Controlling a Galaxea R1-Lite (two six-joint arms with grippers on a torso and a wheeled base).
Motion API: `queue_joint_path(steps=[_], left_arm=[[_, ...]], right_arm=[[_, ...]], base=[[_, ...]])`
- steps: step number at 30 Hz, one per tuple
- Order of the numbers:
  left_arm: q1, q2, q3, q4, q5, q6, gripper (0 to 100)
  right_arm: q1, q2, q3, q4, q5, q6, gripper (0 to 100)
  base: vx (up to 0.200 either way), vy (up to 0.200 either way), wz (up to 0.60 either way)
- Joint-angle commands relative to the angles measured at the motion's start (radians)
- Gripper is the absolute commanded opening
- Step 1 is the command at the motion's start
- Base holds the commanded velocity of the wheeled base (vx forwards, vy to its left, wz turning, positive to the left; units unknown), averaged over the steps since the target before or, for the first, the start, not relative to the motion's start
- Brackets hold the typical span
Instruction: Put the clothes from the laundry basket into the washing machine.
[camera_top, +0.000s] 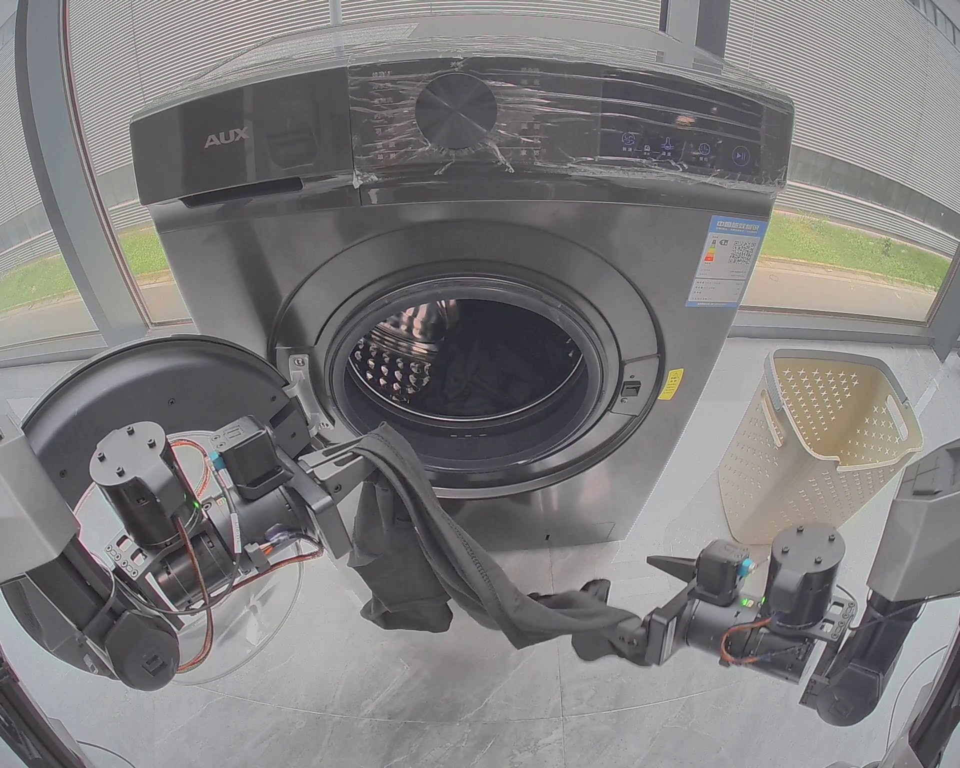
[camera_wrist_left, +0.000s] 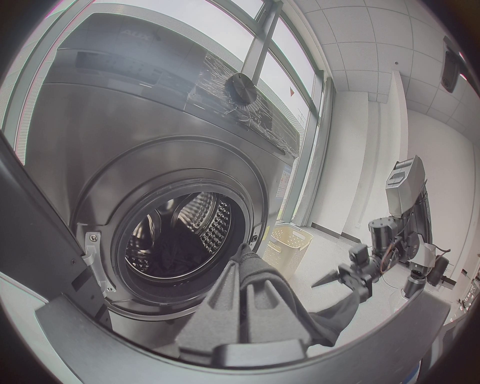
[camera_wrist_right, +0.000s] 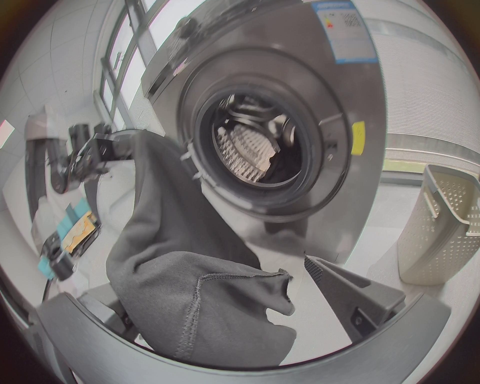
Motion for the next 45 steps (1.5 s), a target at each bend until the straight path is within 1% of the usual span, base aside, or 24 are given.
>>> queue_joint_path(steps=[1, 3, 6, 8, 11, 13, 14, 16, 17, 19, 20, 21, 24, 26, 29, 30, 31, 32, 38, 41, 45], left_arm=[[-0.016, 0.043, -0.044, -0.002, 0.014, -0.002, 0], [-0.019, 0.05, -0.054, -0.002, 0.026, -0.002, 0], [-0.02, 0.06, -0.066, -0.002, 0.035, -0.007, 0], [-0.02, 0.063, -0.068, -0.002, 0.041, -0.007, 0], [-0.02, 0.068, -0.072, -0.002, 0.061, -0.01, 0], [-0.02, 0.068, -0.075, -0.002, 0.063, -0.01, 0], [-0.022, 0.068, -0.074, -0.002, 0.063, -0.01, 0], [-0.035, 0.068, -0.072, -0.002, 0.063, -0.01, 0], [-0.035, 0.068, -0.072, -0.002, 0.063, -0.01, 0], [-0.049, 0.068, -0.071, -0.002, 0.063, -0.009, 0], [-0.049, 0.068, -0.071, -0.002, 0.063, -0.009, 0], [-0.057, 0.066, -0.072, -0.002, 0.063, -0.009, 0], [-0.066, 0.062, -0.077, -0.004, 0.063, -0.009, 0], [-0.069, 0.057, -0.077, -0.002, 0.063, -0.01, 0], [-0.071, 0.056, -0.077, -0.002, 0.063, -0.01, 0], [-0.071, 0.056, -0.077, -0.002, 0.063, -0.01, 0], [-0.077, 0.054, -0.078, -0.004, 0.061, -0.01, 0], [-0.08, 0.054, -0.081, -0.004, 0.061, -0.009, 0], [-0.092, 0.048, -0.089, -0.004, 0.061, -0.009, 0], [-0.092, 0.045, -0.091, -0.004, 0.061, -0.007, 0], [-0.088, 0.031, -0.094, -0.004, 0.06, -0.004, 0]], right_arm=[[0.032, 0.073, 0.073, -0.002, 0.045, -0.024, 100], [0.03, 0.073, 0.076, -0.002, 0.078, -0.024, 100], [0.029, 0.072, 0.087, -0.003, 0.163, -0.029, 100], [0.032, 0.066, 0.114, -0.003, 0.184, -0.029, 100], [0.026, 0.075, 0.145, -0.003, 0.18, -0.03, 100], [0.015, 0.086, 0.156, -0.003, 0.177, -0.037, 100], [0.012, 0.093, 0.15, -0.005, 0.175, -0.038, 100], [-0.005, 0.105, 0.107, -0.003, 0.174, -0.04, 100], [-0.005, 0.105, 0.107, -0.003, 0.174, -0.04, 100], [-0.006, 0.127, 0.03, -0.003, 0.172, -0.043, 100], [-0.006, 0.127, 0.03, -0.003, 0.172, -0.043, 100], [0.006, 0.153, -0.028, -0.002, 0.177, -0.038, 100], [0.023, 0.178, -0.091, 0.0, 0.184, -0.037, 100], [0.046, 0.211, -0.159, 0.0, 0.186, -0.035, 100], [0.052, 0.257, -0.226, 0.001, 0.184, -0.037, 100], [0.052, 0.257, -0.226, 0.001, 0.184, -0.037, 100], [0.052, 0.286, -0.272, 0.001, 0.183, -0.037, 100], [0.052, 0.302, -0.298, 0.001, 0.183, -0.037, 100], [0.055, 0.363, -0.406, 0.009, 0.184, -0.037, 100], [0.067, 0.383, -0.439, 0.012, 0.186, -0.037, 100], [0.077, 0.444, -0.519, 0.009, 0.181, -0.038, 100]], base=[[0.0, 0.0, 0.0], [0.0, 0.0, 0.0], [0.0, 0.0, 0.0], [0.0, 0.0, 0.0], [0.0, 0.0, 0.0], [0.0, 0.0, 0.0], [0.0, 0.0, 0.0], [0.0, 0.0, 0.0], [0.0, 0.0, 0.0], [0.0, 0.0, 0.0], [0.0, 0.0, 0.0], [0.0, 0.0, 0.0], [0.0, 0.0, 0.0], [0.0, 0.0, 0.0], [0.0, 0.0, 0.0], [0.0, 0.0, 0.0], [0.0, 0.0, 0.0], [0.0, 0.0, 0.0], [0.0, 0.0, 0.0], [0.0, 0.0, 0.0], [0.0, 0.0, 0.0]])
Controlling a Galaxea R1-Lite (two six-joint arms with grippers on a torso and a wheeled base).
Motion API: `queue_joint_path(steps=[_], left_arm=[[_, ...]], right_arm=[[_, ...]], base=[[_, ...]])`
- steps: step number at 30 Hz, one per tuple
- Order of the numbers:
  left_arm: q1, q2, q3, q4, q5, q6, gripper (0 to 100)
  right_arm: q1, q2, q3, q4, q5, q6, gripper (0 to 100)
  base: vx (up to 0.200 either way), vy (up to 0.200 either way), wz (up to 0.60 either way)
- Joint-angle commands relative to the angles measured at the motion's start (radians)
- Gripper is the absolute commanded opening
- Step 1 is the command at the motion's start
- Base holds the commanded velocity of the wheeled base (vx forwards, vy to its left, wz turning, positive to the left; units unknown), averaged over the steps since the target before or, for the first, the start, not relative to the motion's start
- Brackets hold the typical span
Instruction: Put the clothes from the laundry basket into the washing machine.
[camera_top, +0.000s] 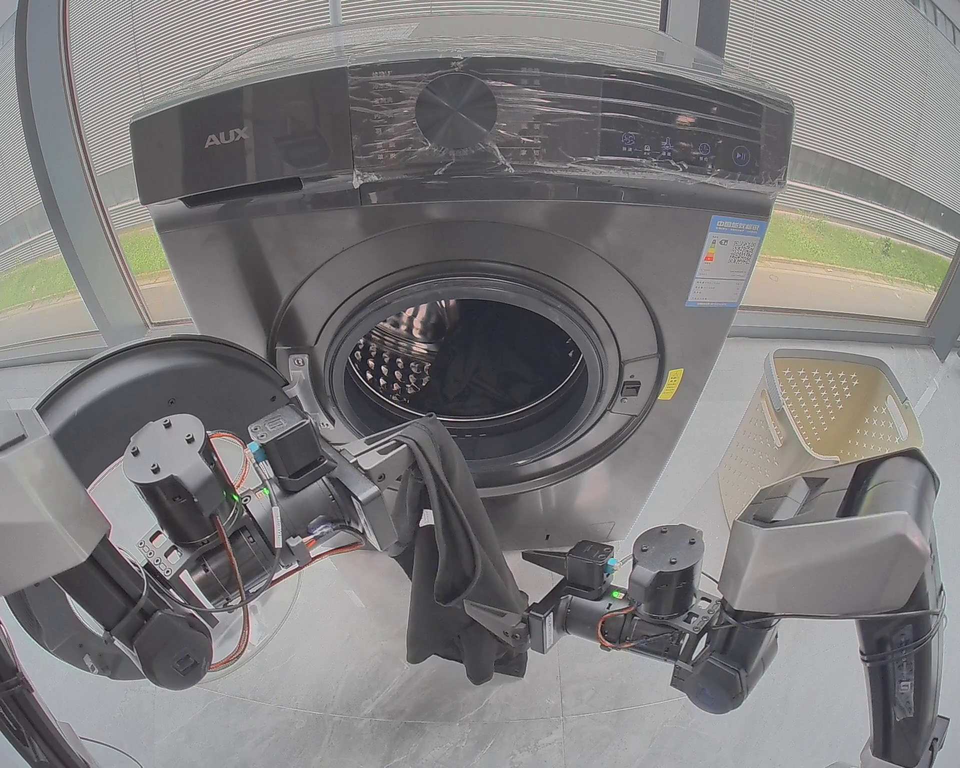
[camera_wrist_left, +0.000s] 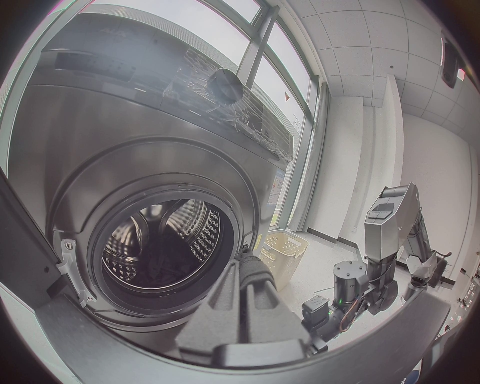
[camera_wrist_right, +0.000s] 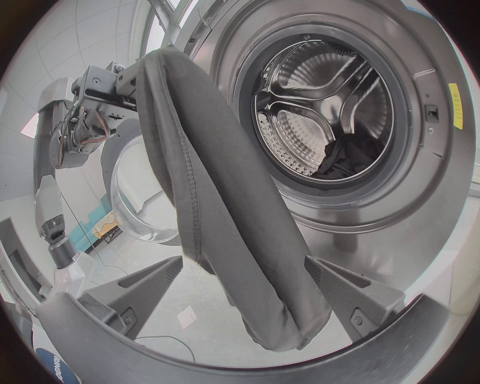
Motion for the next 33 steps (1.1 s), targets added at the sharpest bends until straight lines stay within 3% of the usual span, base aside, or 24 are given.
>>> queue_joint_path(steps=[1, 10, 13, 16, 30, 33], left_arm=[[0.008, -0.026, -0.004, -0.004, -0.002, 0.004, 0], [0.065, -0.098, 0.023, -0.001, -0.046, 0.009, 0], [0.051, -0.09, 0.016, -0.001, -0.045, 0.012, 0], [-0.006, -0.084, -0.001, -0.001, -0.034, 0.0, 0], [-0.056, -0.082, 0.02, -0.002, -0.035, -0.008, 0], [-0.053, -0.081, 0.028, -0.002, -0.035, -0.009, 0]], right_arm=[[0.011, 0.093, -0.088, -0.003, -0.005, 0.0, 100], [0.009, 0.09, -0.095, -0.003, -0.009, -0.003, 100], [0.015, 0.093, -0.106, -0.003, -0.011, -0.003, 100], [0.038, 0.104, -0.154, 0.0, -0.011, -0.004, 100], [0.041, 0.174, -0.358, 0.048, -0.014, -0.001, 100], [0.046, 0.19, -0.375, 0.036, -0.035, -0.001, 100]], base=[[0.0, 0.0, 0.0], [0.0, 0.0, 0.0], [0.0, 0.0, 0.0], [0.0, 0.0, 0.0], [0.0, 0.0, 0.0], [0.0, 0.0, 0.0]])
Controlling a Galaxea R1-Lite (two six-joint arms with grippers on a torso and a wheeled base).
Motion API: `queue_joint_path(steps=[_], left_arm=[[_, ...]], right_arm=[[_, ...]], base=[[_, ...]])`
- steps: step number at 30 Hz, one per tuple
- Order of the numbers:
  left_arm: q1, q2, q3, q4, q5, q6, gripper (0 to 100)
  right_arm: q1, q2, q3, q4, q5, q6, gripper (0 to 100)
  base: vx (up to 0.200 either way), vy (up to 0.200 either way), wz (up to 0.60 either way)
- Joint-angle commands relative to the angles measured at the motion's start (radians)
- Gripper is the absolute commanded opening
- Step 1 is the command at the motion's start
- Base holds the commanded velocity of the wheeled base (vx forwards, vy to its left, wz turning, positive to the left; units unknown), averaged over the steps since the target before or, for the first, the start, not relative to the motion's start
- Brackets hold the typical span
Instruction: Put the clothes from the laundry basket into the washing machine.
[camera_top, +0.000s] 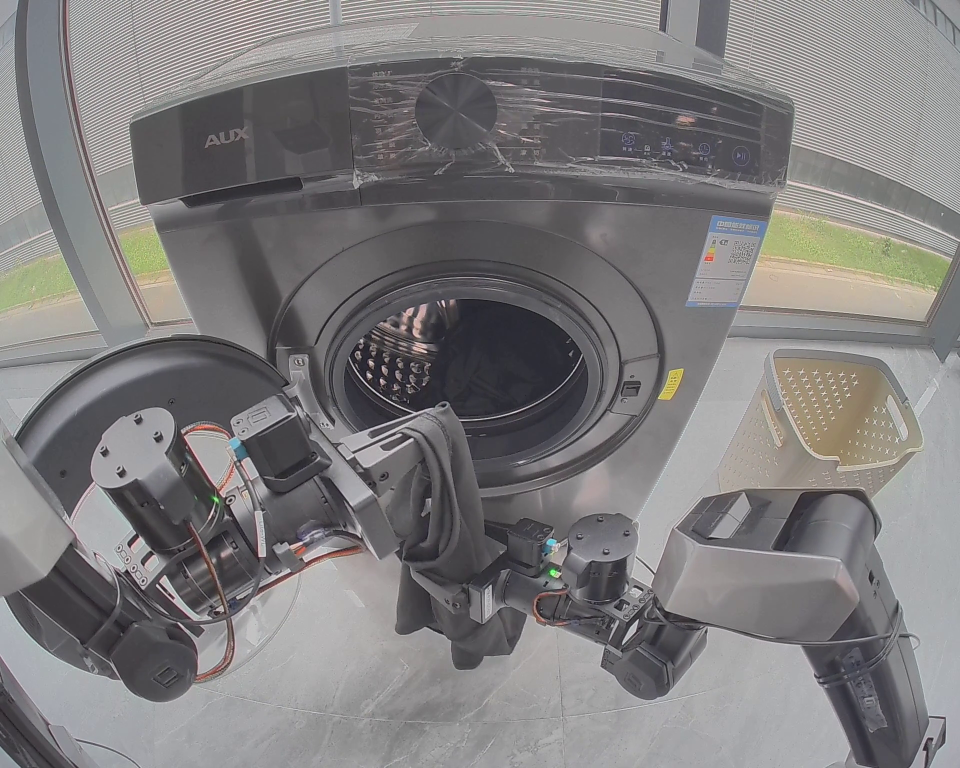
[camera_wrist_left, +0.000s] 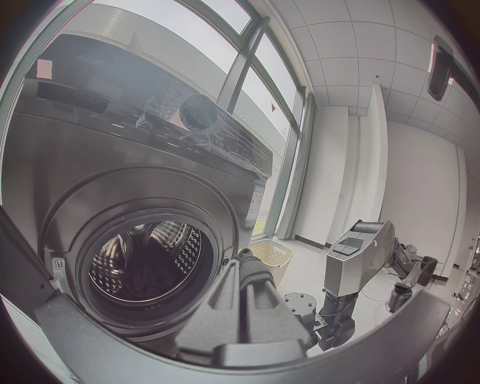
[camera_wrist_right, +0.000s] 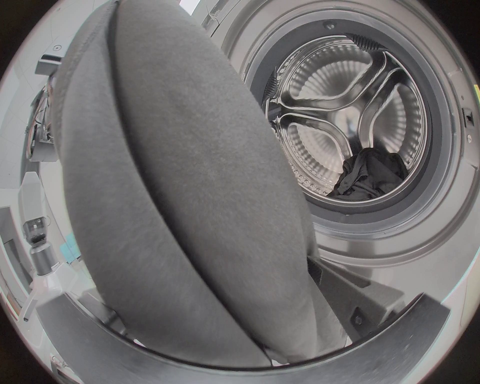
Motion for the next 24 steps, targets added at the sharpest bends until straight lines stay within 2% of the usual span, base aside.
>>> queue_joint_path(steps=[1, 2, 3, 7, 11, 13, 16, 24], left_arm=[[-0.001, 0.005, 0.009, -0.002, -0.001, -0.002, 0], [-0.001, 0.007, 0.009, -0.002, -0.001, -0.002, 0], [0.002, 0.016, 0.008, -0.002, -0.001, -0.002, 0], [0.029, 0.045, 0.003, -0.002, -0.001, -0.002, 0], [0.064, 0.087, -0.008, -0.004, 0.003, 0.001, 0], [0.104, 0.125, -0.021, -0.002, 0.003, 0.001, 0], [0.139, 0.173, -0.047, -0.004, 0.006, 0.002, 0], [0.202, 0.283, -0.1, -0.004, 0.052, 0.012, 0]], right_arm=[[0.008, 0.031, -0.027, -0.011, -0.017, 0.0, 100], [0.008, 0.033, -0.026, -0.012, -0.02, 0.0, 100], [0.01, 0.033, -0.02, -0.019, -0.022, 0.0, 0], [0.012, 0.029, -0.009, -0.043, -0.022, 0.0, 0], [0.016, 0.01, 0.06, -0.055, -0.022, 0.0, 0], [0.036, -0.04, 0.161, -0.057, -0.022, 0.001, 0], [0.054, -0.086, 0.258, -0.057, -0.019, 0.006, 0], [0.087, -0.185, 0.399, -0.057, -0.017, 0.009, 0]], base=[[0.0, 0.0, 0.0], [0.0, 0.0, 0.0], [0.0, 0.0, 0.0], [0.0, 0.0, 0.0], [0.0, 0.0, 0.0], [0.0, 0.0, 0.0], [0.0, 0.0, 0.0], [0.0, 0.0, 0.0]])
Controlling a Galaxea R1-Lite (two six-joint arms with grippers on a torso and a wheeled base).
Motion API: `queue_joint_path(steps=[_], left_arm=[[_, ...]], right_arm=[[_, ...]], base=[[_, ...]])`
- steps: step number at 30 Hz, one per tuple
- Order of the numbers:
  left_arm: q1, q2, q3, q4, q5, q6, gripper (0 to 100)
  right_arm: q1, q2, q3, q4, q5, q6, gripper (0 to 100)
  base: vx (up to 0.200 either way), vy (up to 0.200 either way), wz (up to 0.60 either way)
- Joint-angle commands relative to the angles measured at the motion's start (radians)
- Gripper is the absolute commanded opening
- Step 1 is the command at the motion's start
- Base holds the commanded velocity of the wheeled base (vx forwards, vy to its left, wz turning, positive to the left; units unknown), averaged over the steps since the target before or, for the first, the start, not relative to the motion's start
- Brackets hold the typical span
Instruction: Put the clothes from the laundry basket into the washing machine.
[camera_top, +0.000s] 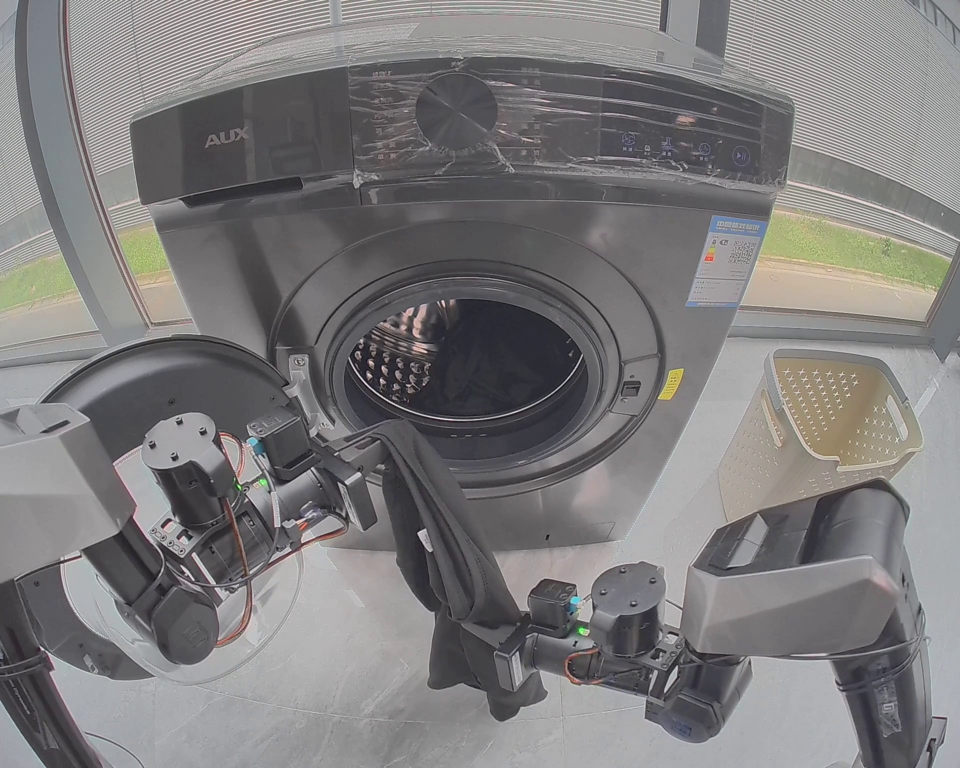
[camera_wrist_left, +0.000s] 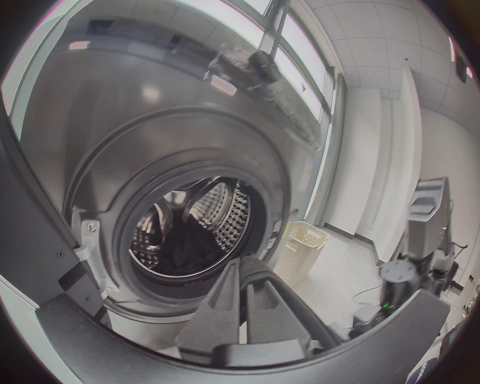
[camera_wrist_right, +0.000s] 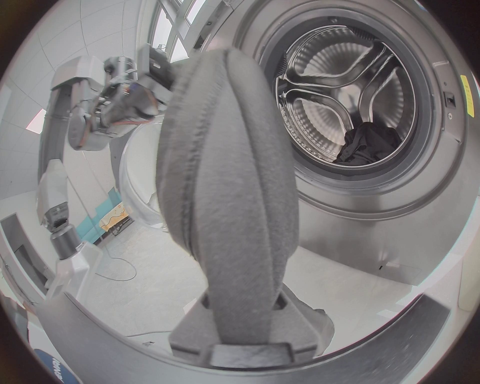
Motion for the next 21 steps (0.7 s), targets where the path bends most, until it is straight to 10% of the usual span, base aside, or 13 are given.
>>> queue_joint_path(steps=[1, 11, 12, 21], left_arm=[[0.051, 0.107, -0.04, -0.004, 0.018, 0.006, 0], [0.061, 0.186, -0.046, -0.004, 0.018, 0.009, 0], [0.061, 0.192, -0.045, -0.004, 0.018, 0.012, 100], [0.061, 0.212, -0.022, -0.004, 0.017, 0.01, 100]], right_arm=[[0.024, -0.101, 0.096, -0.001, 0.002, 0.002, 0], [0.021, -0.169, 0.154, 0.001, 0.005, 0.004, 0], [0.018, -0.169, 0.154, 0.001, 0.005, 0.005, 0], [-0.076, -0.186, 0.056, 0.017, -0.004, 0.053, 0]], base=[[0.0, 0.0, 0.0], [0.0, 0.0, 0.0], [0.0, 0.0, 0.0], [0.0, 0.0, 0.0]])
